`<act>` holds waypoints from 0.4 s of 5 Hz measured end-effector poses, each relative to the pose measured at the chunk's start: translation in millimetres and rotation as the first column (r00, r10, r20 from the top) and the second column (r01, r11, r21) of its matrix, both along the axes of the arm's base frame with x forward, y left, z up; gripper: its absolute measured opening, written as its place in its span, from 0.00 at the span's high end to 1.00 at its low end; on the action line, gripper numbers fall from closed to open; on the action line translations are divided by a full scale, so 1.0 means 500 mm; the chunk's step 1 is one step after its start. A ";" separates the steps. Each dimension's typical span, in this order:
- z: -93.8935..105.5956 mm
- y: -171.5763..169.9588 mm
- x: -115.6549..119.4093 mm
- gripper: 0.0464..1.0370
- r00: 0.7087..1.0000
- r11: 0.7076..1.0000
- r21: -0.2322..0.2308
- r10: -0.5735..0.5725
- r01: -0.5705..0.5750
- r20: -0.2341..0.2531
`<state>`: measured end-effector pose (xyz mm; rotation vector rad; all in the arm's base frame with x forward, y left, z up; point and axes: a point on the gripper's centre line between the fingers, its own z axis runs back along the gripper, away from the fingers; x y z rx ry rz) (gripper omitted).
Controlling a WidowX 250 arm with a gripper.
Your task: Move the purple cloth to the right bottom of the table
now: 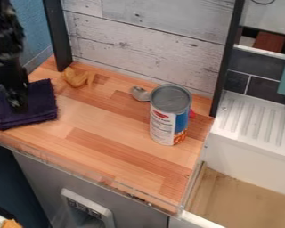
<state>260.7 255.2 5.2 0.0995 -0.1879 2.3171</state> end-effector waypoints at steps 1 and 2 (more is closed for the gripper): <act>0.032 -0.010 0.001 0.04 0.999 1.000 0.000 0.004 -0.004 0.036; 0.076 -0.022 0.018 0.04 0.995 1.000 0.006 -0.013 0.012 0.094</act>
